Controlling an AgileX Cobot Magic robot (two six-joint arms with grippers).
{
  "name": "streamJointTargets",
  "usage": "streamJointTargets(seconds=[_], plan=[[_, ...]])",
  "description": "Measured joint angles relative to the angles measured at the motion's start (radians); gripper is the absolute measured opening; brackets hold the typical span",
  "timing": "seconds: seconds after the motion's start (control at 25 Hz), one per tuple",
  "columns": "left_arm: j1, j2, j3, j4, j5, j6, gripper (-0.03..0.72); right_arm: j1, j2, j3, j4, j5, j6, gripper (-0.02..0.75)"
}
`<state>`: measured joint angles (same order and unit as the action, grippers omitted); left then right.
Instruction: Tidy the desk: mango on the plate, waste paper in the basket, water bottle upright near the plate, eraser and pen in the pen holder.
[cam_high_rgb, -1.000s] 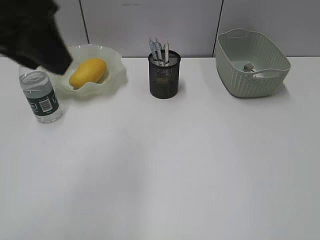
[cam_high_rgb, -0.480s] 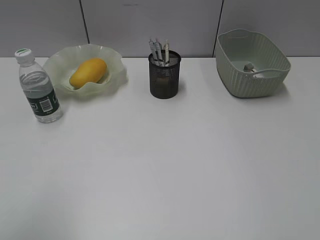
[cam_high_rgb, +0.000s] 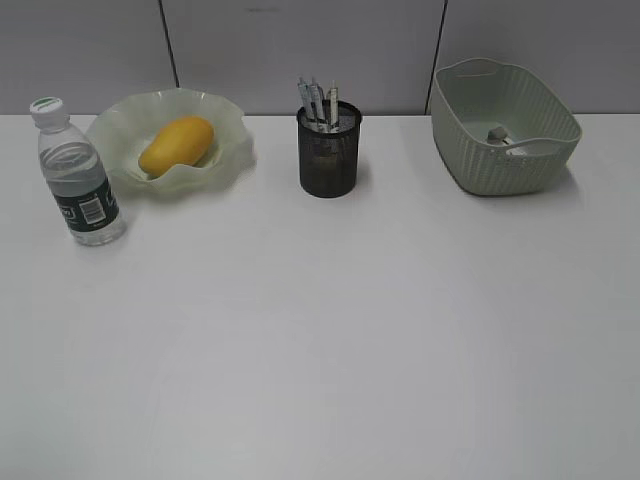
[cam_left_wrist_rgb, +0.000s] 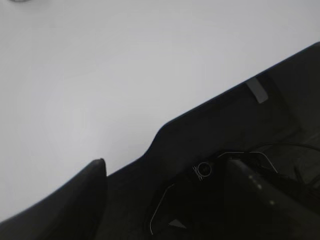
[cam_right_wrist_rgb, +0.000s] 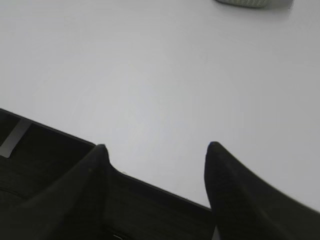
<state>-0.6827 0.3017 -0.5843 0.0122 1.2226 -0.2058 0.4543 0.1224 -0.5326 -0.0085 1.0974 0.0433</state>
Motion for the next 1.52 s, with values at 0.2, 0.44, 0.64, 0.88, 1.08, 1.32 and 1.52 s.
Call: streamJointTargets(seconds=[0.2,0.44,0.64,0.88,1.08,1.32,1.52], plan=[[0.0,-0.001,0.017,-0.004,-0.098,0.003,0.557,0.0,0.0,0.0,0.003,0.0,-0.004,0.477],[0.0,0.0,0.056,0.0,-0.149,0.045,0.557,0.0,0.0,0.0,0.002,0.0,-0.008,0.477],[0.0,0.0,0.056,-0.042,-0.152,0.124,0.557,0.0,0.0,0.024,0.002,-0.037,-0.01,0.477],[0.0,0.0,0.056,-0.079,-0.155,0.173,0.557,0.0,0.0,0.028,0.002,-0.045,-0.01,0.477],[0.0,0.0,0.056,-0.08,-0.155,0.174,0.557,0.0,0.0,0.028,0.002,-0.047,-0.01,0.477],[0.0,0.0,0.056,-0.08,-0.155,0.174,0.557,0.0,0.0,0.028,0.002,-0.049,-0.01,0.477],[0.035,-0.001,0.057,-0.08,-0.155,0.174,0.557,0.0,0.0,0.028,0.002,-0.051,-0.01,0.477]])
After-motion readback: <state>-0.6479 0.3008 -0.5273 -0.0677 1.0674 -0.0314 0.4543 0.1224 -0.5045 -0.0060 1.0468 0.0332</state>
